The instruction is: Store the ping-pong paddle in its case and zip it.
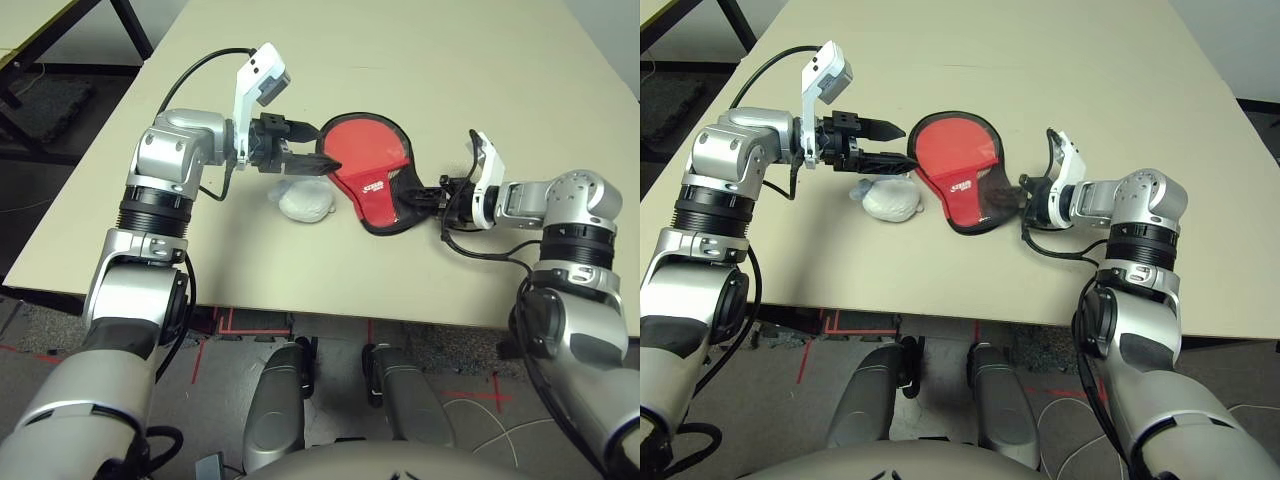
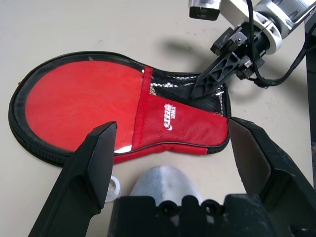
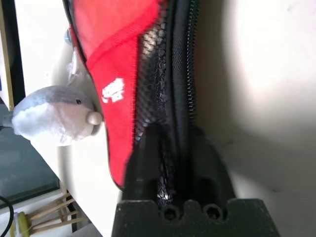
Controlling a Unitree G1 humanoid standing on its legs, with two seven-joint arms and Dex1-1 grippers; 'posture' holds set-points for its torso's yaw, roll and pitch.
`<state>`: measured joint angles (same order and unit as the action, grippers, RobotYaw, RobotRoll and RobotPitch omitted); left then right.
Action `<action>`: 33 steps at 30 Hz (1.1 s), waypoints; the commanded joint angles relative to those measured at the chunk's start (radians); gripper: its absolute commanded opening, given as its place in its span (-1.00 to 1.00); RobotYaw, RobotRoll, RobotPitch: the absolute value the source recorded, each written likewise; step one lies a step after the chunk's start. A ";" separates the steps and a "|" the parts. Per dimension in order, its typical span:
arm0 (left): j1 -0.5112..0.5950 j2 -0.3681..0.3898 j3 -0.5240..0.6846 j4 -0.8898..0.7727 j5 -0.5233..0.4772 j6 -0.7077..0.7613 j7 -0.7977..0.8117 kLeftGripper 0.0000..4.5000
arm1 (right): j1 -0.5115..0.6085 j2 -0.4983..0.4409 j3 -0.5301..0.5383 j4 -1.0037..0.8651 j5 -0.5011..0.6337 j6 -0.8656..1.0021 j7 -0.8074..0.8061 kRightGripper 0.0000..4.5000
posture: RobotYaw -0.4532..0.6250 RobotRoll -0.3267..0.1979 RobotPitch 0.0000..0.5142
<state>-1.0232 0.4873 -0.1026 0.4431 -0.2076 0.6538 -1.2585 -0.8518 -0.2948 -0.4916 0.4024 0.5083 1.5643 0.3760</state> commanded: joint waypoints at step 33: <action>-0.077 -0.064 -0.055 0.121 -0.002 -0.113 -0.031 1.00 | 0.850 -0.450 0.406 -0.905 1.464 -0.645 -1.058 -0.74 | -0.26 0.25 -0.18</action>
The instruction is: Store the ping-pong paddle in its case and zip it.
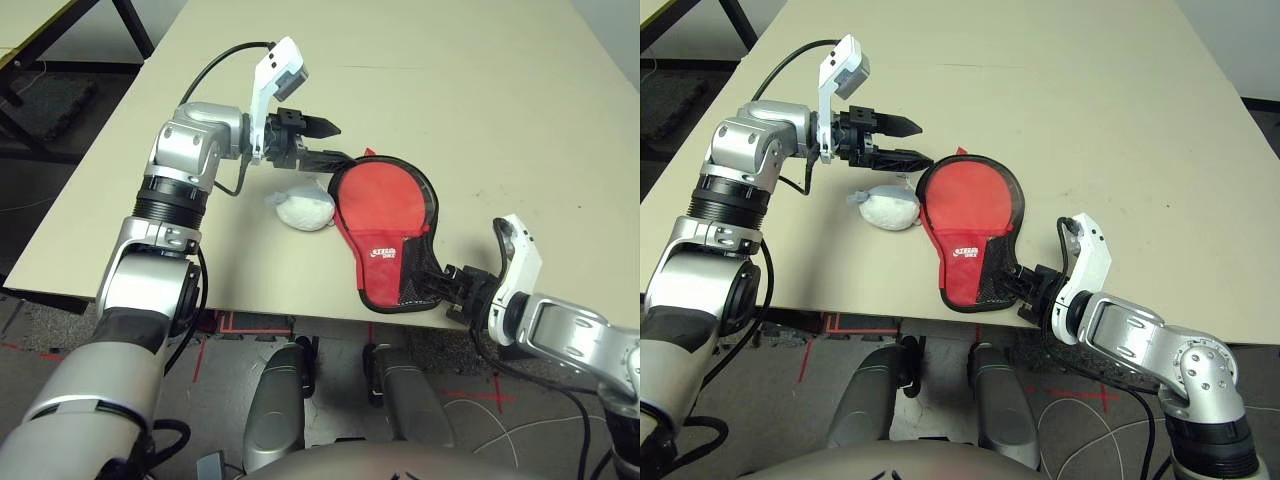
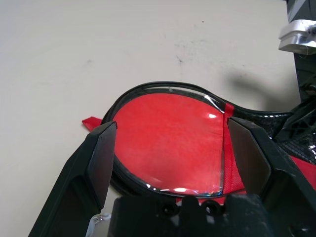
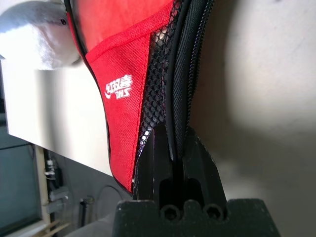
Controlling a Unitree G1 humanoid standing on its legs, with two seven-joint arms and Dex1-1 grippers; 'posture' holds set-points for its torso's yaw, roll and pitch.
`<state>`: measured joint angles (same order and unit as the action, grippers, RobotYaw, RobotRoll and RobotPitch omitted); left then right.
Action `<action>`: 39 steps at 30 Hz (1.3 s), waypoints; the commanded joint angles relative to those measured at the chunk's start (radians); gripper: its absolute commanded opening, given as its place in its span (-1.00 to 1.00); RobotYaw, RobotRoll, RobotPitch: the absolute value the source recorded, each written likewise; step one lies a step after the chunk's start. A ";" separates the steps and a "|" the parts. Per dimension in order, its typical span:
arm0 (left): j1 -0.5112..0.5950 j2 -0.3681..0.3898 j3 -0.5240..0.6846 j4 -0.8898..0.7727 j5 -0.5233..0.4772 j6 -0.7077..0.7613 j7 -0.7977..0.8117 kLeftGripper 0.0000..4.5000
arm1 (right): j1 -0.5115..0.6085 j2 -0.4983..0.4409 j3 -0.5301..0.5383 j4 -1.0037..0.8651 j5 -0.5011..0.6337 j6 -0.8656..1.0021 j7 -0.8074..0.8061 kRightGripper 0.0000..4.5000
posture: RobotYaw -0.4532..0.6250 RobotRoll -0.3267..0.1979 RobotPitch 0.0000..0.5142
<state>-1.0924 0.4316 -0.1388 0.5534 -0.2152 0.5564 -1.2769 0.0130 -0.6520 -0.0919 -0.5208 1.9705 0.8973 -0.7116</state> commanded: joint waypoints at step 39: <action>0.157 0.215 -0.176 -0.130 0.126 -0.071 -0.158 1.00 | -0.622 -0.185 0.504 0.134 -1.262 0.260 1.141 0.98 | -0.10 0.25 -0.15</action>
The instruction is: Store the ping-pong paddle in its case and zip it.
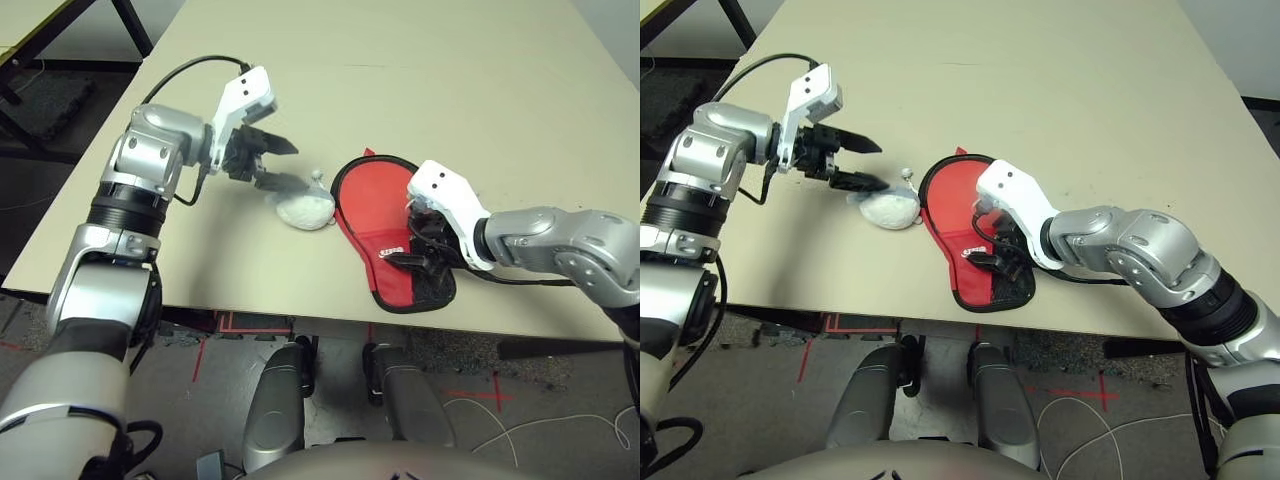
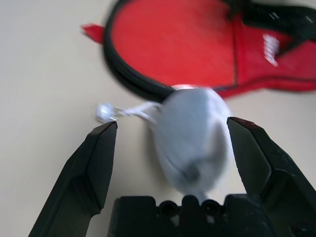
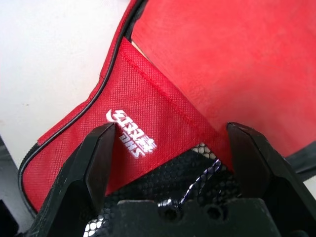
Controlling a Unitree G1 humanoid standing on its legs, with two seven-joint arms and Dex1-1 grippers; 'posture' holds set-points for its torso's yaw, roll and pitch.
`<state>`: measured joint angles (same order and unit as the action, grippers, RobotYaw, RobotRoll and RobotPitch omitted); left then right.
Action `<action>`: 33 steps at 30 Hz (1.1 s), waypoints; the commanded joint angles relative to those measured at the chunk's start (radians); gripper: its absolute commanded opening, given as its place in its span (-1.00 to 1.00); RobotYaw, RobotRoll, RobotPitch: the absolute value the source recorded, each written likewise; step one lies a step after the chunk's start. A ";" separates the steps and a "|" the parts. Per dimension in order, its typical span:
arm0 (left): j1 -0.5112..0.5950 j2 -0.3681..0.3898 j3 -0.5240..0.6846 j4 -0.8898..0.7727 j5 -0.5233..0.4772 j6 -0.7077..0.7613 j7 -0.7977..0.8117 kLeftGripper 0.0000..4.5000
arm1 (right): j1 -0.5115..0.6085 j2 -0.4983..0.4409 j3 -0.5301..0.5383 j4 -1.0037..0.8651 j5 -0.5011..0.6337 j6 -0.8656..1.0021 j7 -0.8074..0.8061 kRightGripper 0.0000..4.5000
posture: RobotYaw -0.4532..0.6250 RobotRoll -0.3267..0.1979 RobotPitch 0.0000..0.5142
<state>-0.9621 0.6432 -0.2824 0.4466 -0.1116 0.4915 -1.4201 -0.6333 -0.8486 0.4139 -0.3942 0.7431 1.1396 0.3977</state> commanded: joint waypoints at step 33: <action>-0.263 -0.245 -0.016 0.687 0.252 -0.452 0.530 -0.83 | 0.059 0.057 -0.017 -0.001 -0.277 0.056 0.194 1.00 | -0.13 0.25 -0.10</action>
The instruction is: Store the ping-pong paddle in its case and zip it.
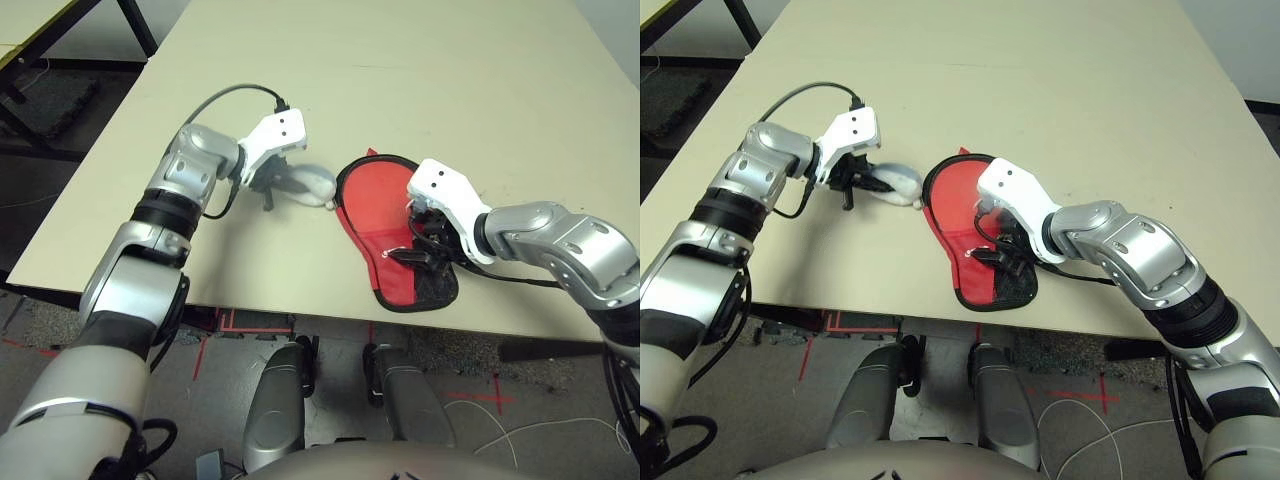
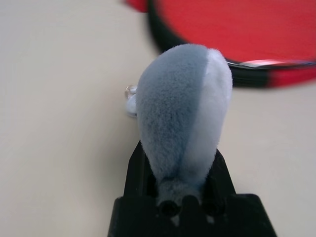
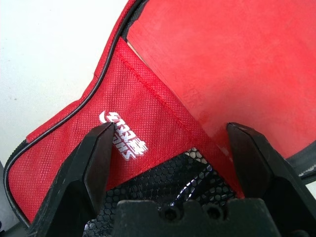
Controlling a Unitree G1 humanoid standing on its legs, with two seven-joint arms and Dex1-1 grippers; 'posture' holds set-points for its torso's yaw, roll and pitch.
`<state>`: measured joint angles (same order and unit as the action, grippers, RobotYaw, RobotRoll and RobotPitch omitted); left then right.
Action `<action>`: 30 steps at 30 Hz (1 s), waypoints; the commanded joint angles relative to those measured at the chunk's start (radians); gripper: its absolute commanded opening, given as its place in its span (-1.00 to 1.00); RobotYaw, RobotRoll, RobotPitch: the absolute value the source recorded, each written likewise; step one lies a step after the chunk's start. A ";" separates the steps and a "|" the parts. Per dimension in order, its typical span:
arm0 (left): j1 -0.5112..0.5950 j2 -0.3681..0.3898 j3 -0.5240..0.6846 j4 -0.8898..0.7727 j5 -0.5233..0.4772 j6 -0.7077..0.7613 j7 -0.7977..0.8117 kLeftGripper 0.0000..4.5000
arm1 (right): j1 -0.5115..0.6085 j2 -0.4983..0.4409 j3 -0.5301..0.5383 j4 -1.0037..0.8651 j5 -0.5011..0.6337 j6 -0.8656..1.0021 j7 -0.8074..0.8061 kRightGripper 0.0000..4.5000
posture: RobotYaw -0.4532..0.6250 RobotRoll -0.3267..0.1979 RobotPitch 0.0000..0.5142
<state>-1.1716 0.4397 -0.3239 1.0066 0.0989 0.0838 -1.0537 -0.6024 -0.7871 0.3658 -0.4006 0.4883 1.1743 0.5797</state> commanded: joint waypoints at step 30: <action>-0.180 -0.654 0.236 0.328 0.029 -0.072 0.447 -0.84 | 0.073 0.110 0.023 -0.018 -0.104 0.067 0.036 1.00 | -0.25 0.25 0.01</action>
<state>-1.3479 -0.1525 -0.0964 1.3511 0.1547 -0.0121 -0.5208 -0.5698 -0.6909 0.3366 -0.4498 0.3720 1.2051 0.6061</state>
